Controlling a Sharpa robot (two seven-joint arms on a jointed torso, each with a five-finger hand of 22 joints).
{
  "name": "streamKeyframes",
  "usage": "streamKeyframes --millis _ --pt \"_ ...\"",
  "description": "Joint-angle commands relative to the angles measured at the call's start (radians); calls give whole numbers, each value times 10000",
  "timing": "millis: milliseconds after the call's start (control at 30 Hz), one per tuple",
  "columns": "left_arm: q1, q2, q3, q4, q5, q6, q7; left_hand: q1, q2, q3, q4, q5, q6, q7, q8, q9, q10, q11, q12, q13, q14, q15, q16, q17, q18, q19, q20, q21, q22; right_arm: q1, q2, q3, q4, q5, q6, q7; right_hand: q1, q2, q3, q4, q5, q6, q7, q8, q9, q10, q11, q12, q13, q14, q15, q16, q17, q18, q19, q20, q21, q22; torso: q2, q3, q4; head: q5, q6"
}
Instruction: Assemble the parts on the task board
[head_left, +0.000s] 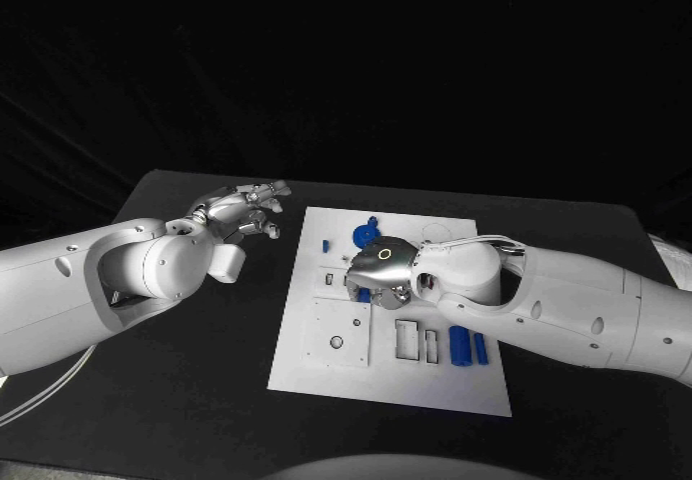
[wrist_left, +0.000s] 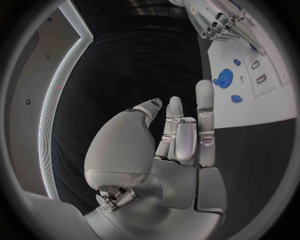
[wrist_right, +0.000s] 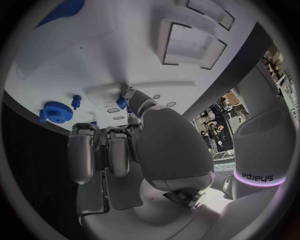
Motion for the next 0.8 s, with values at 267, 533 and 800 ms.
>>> streamKeyframes --millis 267,533,800 --pt "4 34 6 -27 -105 83 -96 104 10 -20 -64 39 -37 15 10 -33 -107 3 4 -38 -77 32 -43 -38 121 -33 24 -89 -69 -86 -271 -16 276 70 -1425 349 -396 14 81 76 212 95 125 -86 34 340 104 17 1538 915 98 36 2033 -69 141 60 60 518 -9 4 0 6 34" --pt "4 34 5 -38 -109 128 -115 136 8 -62 -91 37 -144 64 -54 -135 -164 38 -6 -118 -98 58 -66 -74 122 -30 38 -179 -148 -129 -754 -10 646 682 -3046 967 -649 62 106 248 517 92 163 -185 43 303 126 -50 1497 920 94 57 2066 -73 156 47 73 546 -13 -4 -12 26 84" --pt "2 48 1 -47 -110 227 -131 149 28 -124 -88 40 -362 167 -282 -436 -185 117 51 -238 -106 119 -48 -83 112 17 84 -250 -185 -135 -1159 12 843 1638 -3944 1412 -742 89 127 342 600 108 174 -215 52 306 124 -41 1506 931 114 88 2114 -79 171 43 90 577 -16 4 -16 20 210"
